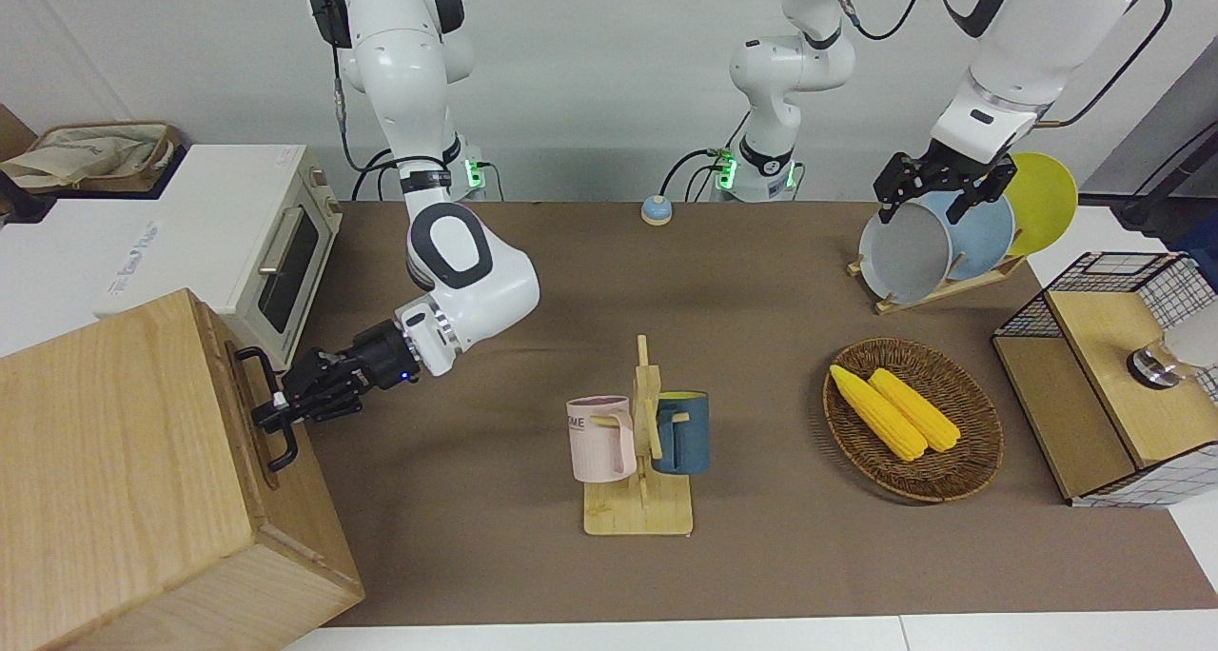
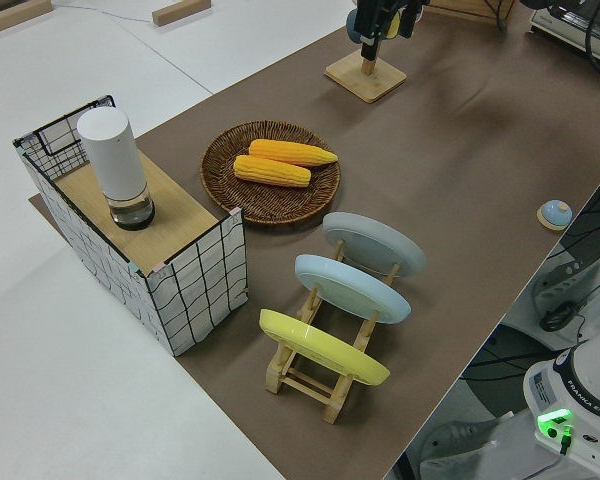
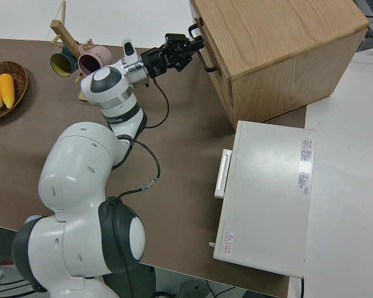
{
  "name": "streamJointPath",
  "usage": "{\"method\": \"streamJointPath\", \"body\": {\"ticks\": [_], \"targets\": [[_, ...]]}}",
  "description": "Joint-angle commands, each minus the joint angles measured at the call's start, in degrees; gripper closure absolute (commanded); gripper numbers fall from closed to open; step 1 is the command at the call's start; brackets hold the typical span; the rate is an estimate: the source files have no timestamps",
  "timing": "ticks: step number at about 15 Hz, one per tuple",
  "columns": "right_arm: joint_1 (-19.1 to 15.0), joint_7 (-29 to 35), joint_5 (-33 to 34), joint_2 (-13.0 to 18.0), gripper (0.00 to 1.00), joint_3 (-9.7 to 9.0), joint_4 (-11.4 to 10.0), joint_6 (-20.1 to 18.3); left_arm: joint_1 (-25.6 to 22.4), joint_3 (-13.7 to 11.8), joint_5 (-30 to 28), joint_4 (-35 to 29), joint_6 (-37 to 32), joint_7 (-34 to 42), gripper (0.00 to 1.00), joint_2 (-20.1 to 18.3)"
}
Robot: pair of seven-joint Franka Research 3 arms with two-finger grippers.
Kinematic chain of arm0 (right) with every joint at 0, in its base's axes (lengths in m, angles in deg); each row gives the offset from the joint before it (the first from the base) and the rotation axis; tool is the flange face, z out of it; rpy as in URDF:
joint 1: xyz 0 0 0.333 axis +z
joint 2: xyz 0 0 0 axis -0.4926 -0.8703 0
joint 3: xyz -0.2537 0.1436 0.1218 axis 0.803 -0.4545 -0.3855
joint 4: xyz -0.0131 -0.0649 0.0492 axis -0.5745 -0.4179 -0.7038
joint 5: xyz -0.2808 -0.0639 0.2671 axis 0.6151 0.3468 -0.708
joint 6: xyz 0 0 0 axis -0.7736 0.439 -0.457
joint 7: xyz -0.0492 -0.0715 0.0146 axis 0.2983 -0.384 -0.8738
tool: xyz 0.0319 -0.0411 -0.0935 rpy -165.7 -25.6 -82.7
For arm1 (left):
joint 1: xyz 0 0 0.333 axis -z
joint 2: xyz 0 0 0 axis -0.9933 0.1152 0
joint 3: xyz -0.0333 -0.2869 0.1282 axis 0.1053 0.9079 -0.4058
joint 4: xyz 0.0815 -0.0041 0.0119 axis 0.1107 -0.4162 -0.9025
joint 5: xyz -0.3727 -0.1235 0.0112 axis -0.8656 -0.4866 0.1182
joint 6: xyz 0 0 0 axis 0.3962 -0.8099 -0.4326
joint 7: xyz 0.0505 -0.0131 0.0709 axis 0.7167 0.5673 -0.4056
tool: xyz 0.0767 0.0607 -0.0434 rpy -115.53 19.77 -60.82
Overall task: Slide drawer open with right arm
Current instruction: 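Close the right gripper on the black drawer handle, then pull the handle toward the robot with the right gripper, sliding the drawer out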
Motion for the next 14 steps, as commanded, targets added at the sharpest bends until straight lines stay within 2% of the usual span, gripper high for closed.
{"method": "streamJointPath", "body": {"ticks": [1, 7, 12, 14], "targets": [[-0.4, -2.6, 1.2, 0.4, 1.0, -0.43, 0.2, 0.7, -0.2, 0.4, 1.0, 1.4, -1.1, 0.6, 0.01, 0.7], [-0.2, -2.8, 0.9, 0.5, 1.0, -1.13, 0.2, 0.4, -0.2, 0.4, 1.0, 1.5, -1.1, 0.6, 0.01, 0.7], [4.6, -2.8, -2.6, 0.4, 1.0, -1.4, 0.3, -4.3, -0.2, 0.4, 1.0, 1.5, -1.1, 0.6, 0.01, 0.7], [6.7, -2.9, -4.8, 0.4, 1.0, -1.49, 1.0, -6.0, -0.2, 0.4, 1.0, 1.5, -1.1, 0.6, 0.01, 0.7]]}}
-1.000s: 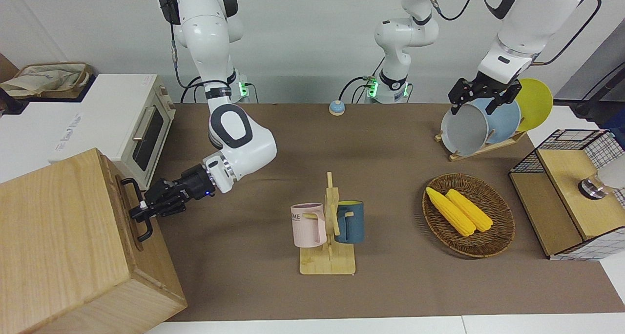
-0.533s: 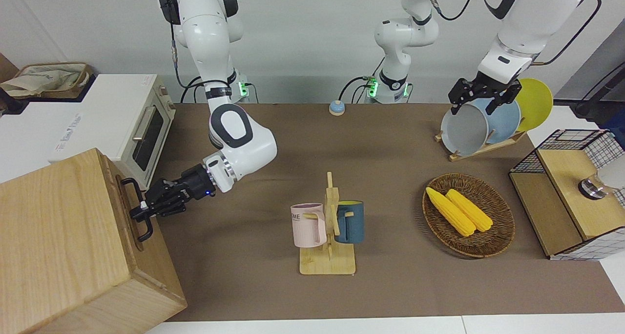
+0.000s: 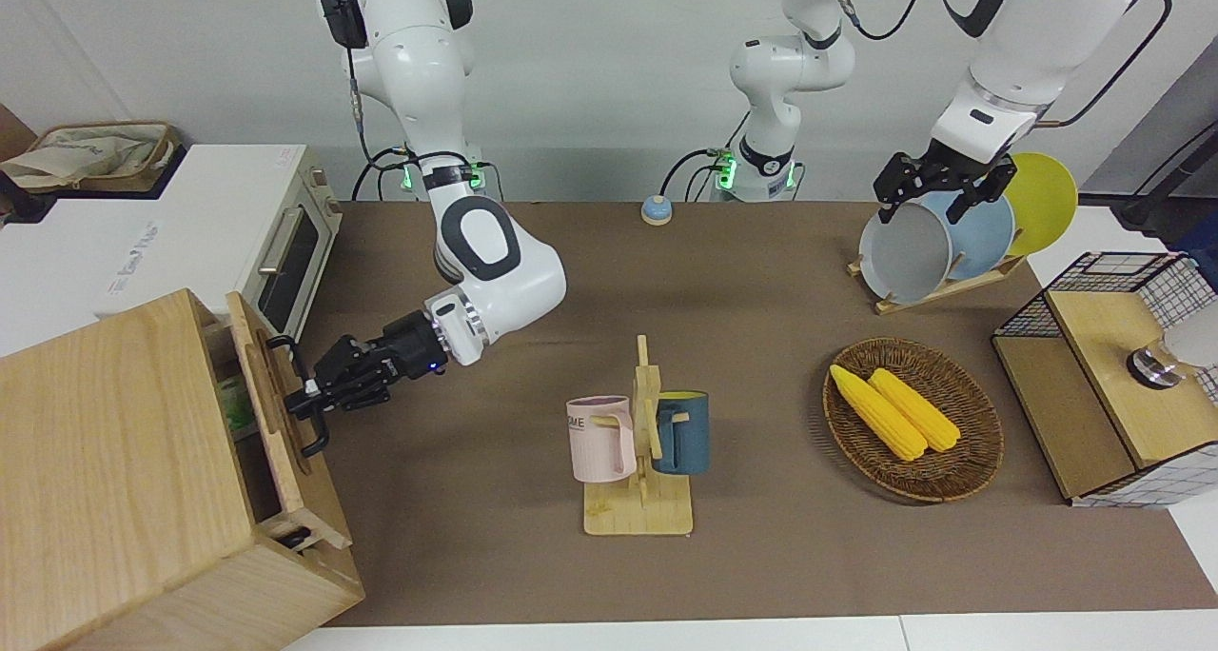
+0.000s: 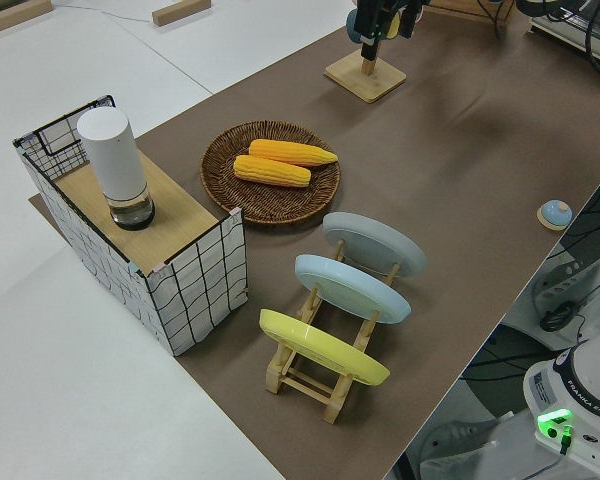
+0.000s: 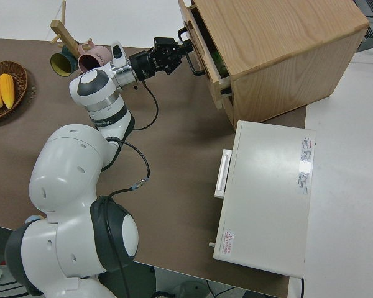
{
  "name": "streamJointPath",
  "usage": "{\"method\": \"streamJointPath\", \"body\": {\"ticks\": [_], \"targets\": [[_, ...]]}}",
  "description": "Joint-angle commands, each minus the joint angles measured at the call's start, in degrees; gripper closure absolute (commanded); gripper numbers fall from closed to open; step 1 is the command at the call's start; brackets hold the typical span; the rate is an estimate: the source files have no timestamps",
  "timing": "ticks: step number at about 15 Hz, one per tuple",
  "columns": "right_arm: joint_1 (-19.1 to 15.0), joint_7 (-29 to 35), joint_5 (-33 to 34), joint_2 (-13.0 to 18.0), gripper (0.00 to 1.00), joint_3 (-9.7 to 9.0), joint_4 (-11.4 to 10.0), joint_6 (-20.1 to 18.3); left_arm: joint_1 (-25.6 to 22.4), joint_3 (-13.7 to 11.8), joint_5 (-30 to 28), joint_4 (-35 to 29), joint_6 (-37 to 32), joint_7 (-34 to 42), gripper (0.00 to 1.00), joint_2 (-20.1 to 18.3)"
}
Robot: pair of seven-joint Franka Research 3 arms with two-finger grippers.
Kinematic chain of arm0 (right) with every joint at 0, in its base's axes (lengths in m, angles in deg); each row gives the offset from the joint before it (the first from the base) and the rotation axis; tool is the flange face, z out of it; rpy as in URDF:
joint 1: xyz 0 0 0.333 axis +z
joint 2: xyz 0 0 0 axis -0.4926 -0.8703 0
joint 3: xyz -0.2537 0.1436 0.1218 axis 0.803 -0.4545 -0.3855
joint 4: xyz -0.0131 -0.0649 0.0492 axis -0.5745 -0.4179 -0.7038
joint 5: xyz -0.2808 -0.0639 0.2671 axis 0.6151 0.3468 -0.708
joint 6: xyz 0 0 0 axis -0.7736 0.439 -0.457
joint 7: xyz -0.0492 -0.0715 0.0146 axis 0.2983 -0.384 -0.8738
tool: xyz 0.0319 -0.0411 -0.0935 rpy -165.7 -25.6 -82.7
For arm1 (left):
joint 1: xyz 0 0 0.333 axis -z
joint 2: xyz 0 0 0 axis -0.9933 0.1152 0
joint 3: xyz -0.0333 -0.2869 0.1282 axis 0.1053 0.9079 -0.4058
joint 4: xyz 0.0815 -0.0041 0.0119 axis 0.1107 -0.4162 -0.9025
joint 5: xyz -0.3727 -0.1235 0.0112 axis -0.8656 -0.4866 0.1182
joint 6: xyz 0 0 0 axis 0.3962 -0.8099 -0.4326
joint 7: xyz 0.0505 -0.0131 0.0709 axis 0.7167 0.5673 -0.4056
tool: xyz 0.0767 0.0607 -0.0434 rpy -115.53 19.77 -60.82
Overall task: Slide drawer open with right arm
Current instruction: 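Pull the handle toward the robot with the right gripper, sliding the drawer out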
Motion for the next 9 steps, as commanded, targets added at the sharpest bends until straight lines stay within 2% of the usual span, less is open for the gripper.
{"method": "streamJointPath", "body": {"ticks": [1, 9], "targets": [[4.3, -3.5, -2.9, 0.4, 1.0, -0.44, 1.3, -2.1, -0.2, 0.4, 1.0, 1.4, -1.1, 0.6, 0.01, 0.7], [12.6, -4.9, -6.7, 0.2, 1.0, -0.44, 1.9, -8.9, -0.2, 0.4, 1.0, 1.5, -1.1, 0.6, 0.01, 0.7]]}}
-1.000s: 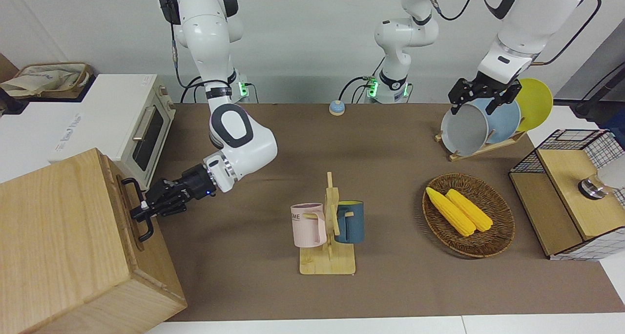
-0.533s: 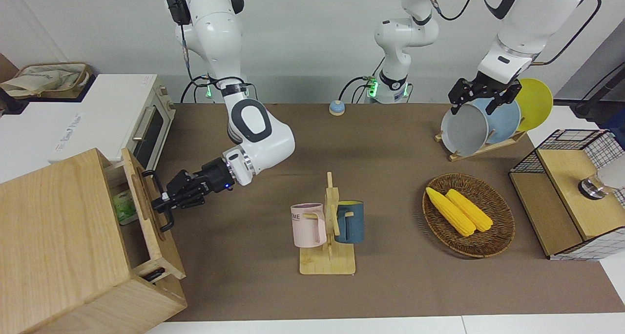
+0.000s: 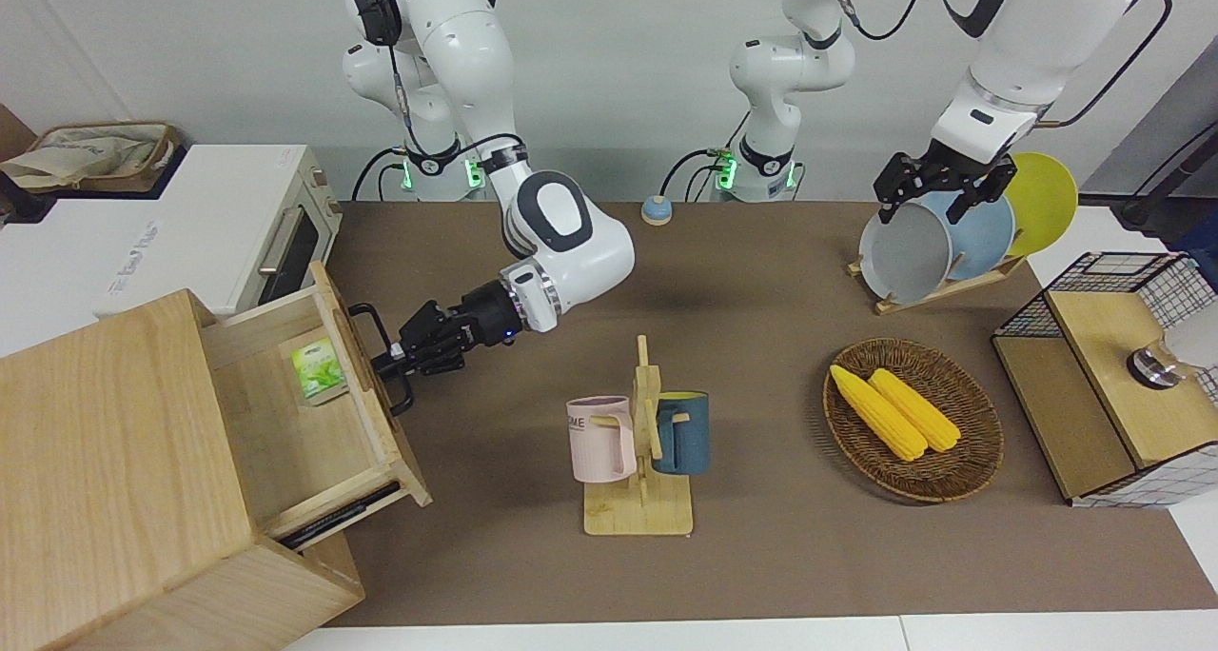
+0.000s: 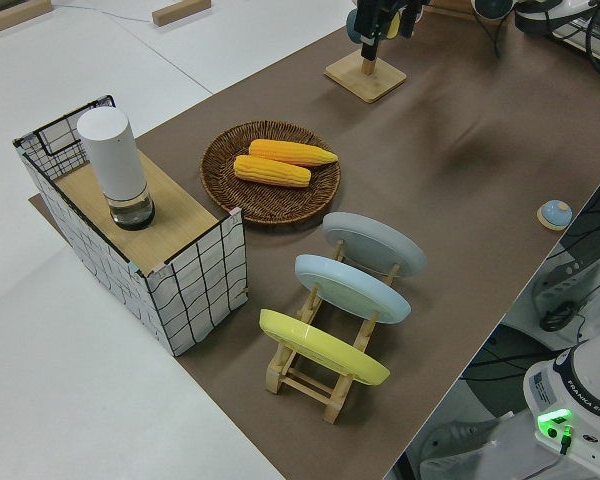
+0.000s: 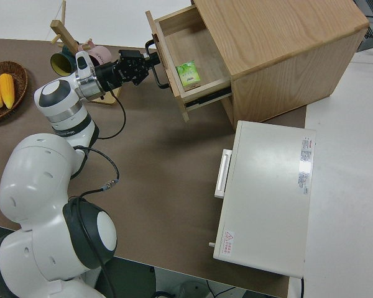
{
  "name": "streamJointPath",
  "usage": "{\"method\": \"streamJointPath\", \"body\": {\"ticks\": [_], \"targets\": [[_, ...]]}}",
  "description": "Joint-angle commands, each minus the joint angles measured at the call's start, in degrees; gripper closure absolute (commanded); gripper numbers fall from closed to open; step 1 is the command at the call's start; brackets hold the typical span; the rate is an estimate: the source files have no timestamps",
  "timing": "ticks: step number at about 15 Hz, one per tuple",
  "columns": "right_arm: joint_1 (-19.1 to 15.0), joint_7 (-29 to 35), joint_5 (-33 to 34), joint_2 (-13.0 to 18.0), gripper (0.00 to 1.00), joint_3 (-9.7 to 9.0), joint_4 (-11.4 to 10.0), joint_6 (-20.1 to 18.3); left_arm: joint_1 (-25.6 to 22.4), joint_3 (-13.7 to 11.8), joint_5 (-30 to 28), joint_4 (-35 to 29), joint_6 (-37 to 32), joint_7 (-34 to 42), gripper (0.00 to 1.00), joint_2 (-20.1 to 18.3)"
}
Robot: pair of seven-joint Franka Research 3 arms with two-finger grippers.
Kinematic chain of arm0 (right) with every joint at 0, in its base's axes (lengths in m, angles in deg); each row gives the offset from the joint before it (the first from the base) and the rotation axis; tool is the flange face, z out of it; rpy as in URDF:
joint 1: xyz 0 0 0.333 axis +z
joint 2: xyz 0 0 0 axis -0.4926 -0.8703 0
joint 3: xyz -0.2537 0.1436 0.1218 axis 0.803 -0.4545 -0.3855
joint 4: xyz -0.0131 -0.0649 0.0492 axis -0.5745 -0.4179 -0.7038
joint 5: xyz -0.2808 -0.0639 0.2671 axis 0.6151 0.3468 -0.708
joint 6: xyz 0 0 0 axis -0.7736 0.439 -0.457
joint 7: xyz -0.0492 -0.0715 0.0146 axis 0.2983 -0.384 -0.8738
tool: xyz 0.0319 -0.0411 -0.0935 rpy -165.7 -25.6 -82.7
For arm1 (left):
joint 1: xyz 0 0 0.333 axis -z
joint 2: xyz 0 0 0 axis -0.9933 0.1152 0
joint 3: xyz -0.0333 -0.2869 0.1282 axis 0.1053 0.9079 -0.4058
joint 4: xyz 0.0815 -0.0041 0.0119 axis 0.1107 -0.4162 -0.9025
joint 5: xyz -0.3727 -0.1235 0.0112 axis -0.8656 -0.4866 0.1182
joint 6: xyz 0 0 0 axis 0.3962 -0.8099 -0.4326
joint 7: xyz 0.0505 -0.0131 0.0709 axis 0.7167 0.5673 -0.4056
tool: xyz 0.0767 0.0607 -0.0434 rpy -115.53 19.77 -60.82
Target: Slide drawer open with right arm
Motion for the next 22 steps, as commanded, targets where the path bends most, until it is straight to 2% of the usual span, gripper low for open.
{"method": "streamJointPath", "body": {"ticks": [1, 10, 19, 22], "targets": [[3.9, -4.7, -0.3, -0.1, 1.0, -0.17, 2.0, -1.0, -0.2, 0.4, 1.0, 1.4, -1.1, 0.6, 0.01, 0.7], [9.6, -5.2, -2.7, -0.3, 1.0, 0.18, 2.1, -5.9, -0.2, 0.4, 1.0, 1.4, -1.1, 0.6, 0.01, 0.7], [10.8, -5.0, -2.9, -0.4, 1.0, 0.44, 2.1, -6.7, -0.2, 0.4, 1.0, 1.5, -1.1, 0.6, 0.01, 0.7], [11.5, -5.1, -2.9, -0.5, 1.0, 0.44, 2.1, -8.1, -0.2, 0.4, 1.0, 1.5, -1.1, 0.6, 0.01, 0.7]]}}
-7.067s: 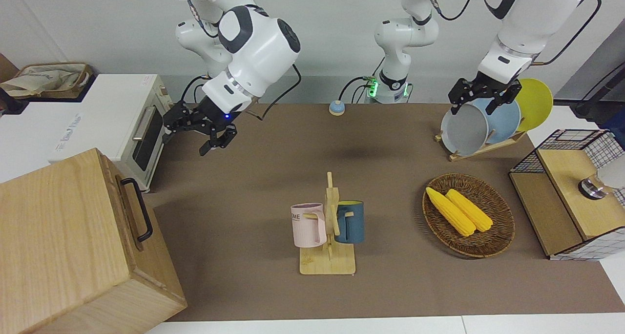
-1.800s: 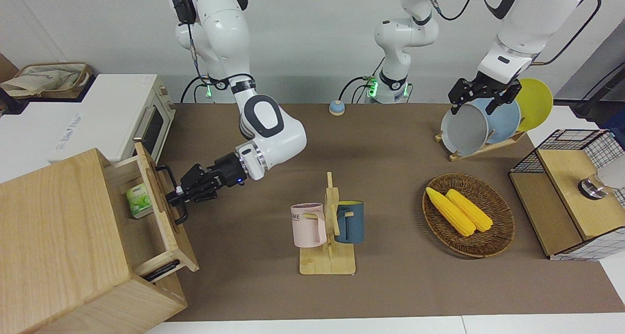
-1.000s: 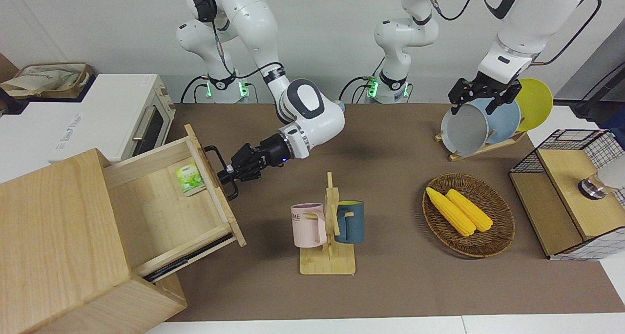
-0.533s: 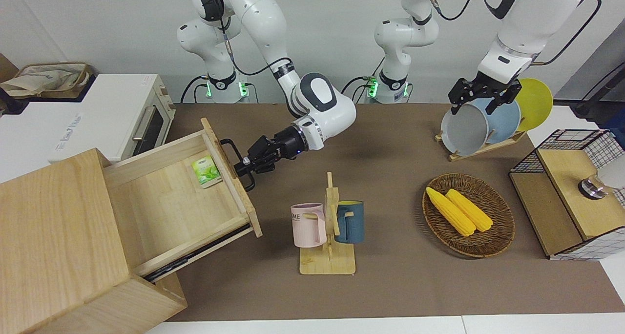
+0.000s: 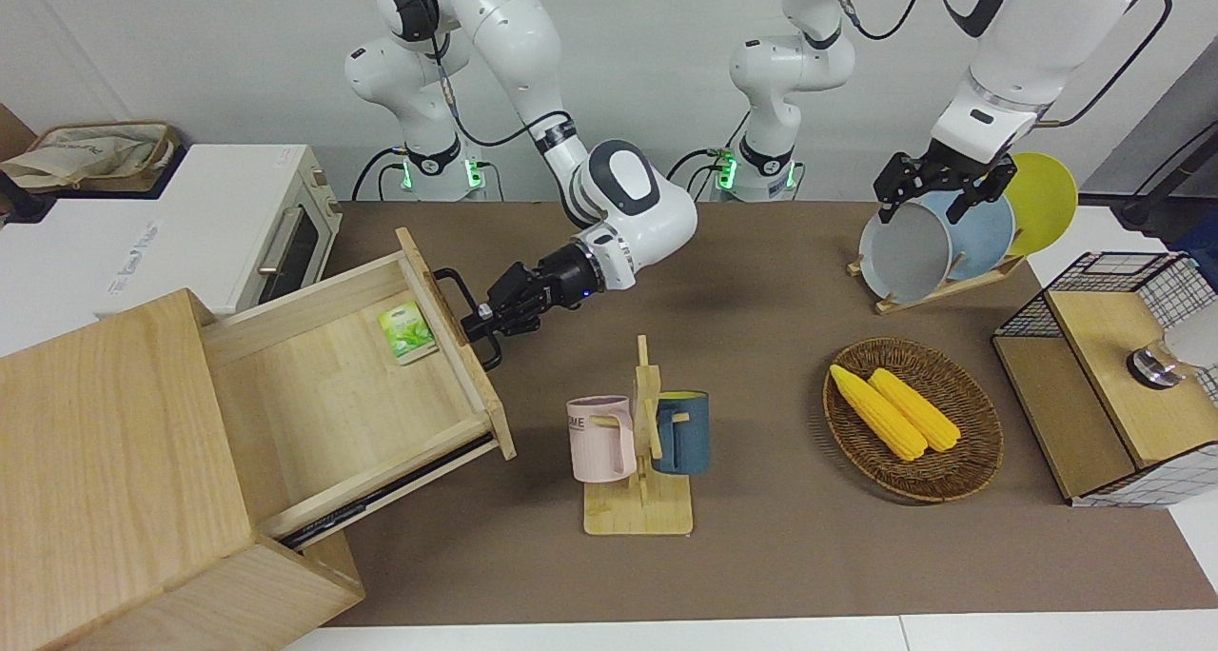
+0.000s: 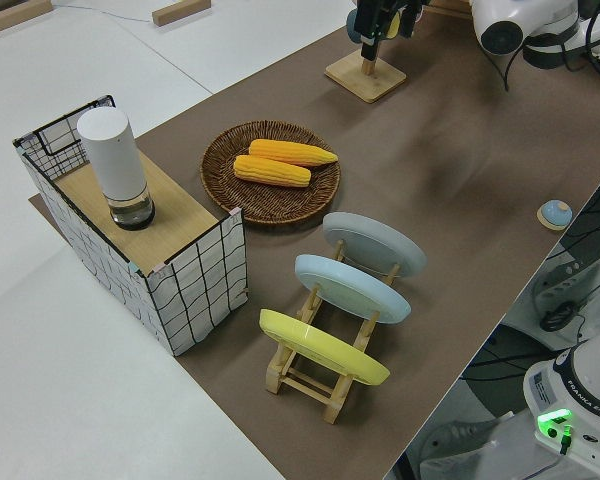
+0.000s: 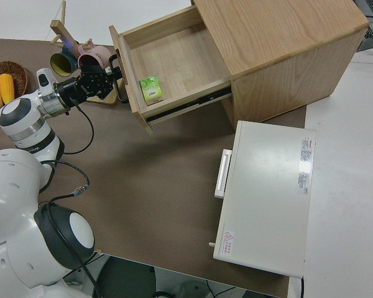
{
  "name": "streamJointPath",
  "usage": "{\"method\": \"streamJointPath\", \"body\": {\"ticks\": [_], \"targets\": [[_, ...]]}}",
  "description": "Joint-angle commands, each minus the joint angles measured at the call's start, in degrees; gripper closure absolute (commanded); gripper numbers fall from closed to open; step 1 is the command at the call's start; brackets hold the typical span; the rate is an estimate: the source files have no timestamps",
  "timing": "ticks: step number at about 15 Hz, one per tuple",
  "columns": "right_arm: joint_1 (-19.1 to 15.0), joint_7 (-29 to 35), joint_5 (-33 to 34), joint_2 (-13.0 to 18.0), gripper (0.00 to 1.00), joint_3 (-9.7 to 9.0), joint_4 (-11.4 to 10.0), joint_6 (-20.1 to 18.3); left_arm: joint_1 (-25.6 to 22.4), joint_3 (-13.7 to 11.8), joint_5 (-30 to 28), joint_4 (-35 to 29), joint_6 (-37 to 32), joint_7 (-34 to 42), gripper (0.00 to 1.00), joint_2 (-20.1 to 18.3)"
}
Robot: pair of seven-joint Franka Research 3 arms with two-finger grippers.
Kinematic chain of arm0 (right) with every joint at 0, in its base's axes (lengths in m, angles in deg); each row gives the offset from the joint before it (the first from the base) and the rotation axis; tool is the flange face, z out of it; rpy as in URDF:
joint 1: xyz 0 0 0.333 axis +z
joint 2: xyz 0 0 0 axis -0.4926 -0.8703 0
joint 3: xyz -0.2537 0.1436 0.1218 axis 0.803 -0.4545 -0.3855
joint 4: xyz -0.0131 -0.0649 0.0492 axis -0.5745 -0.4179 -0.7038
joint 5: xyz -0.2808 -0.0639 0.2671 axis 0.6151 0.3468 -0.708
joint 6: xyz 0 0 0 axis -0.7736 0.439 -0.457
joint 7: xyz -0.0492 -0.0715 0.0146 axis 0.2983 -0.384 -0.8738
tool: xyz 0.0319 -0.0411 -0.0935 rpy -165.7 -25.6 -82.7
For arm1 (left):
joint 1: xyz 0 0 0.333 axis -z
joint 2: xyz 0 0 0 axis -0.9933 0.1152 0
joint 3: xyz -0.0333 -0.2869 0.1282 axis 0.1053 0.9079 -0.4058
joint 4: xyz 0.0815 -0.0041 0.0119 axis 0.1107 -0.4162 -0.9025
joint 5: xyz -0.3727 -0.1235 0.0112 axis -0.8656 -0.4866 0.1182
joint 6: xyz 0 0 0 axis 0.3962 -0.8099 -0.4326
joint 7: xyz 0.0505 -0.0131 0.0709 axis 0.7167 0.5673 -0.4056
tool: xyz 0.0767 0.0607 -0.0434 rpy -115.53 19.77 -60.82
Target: Slide drawer open with right arm
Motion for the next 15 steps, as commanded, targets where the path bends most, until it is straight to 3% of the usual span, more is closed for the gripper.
{"method": "streamJointPath", "body": {"ticks": [1, 3, 6, 7, 11, 15], "targets": [[1.8, -4.7, 0.9, -0.4, 1.0, 0.58, 2.0, -1.4, -0.2, 0.4, 1.0, 1.5, -1.1, 0.6, 0.01, 0.7], [1.8, -4.7, 0.8, -0.4, 0.949, 0.58, 2.0, -1.4, -0.2, 0.4, 1.0, 1.4, -1.1, 0.6, 0.01, 0.7], [1.8, -4.7, 0.9, -0.5, 0.508, 0.67, 2.0, -1.4, -0.2, 0.4, 1.0, 1.5, -1.1, 0.6, 0.01, 0.7], [1.5, -4.5, 0.8, -0.5, 0.008, 0.67, 2.0, -1.4, -0.2, 0.4, 1.0, 1.5, -1.1, 0.6, 0.01, 0.7], [1.0, 0.6, 0.2, -0.4, 0.013, 0.58, 2.0, -1.0, -0.2, 0.4, 1.0, 1.5, -1.1, 0.6, 0.01, 0.7], [1.7, 1.0, -0.8, -0.4, 0.013, 0.67, 2.0, -1.0, -0.2, 0.4, 1.0, 1.5, -1.1, 0.6, 0.01, 0.7]]}}
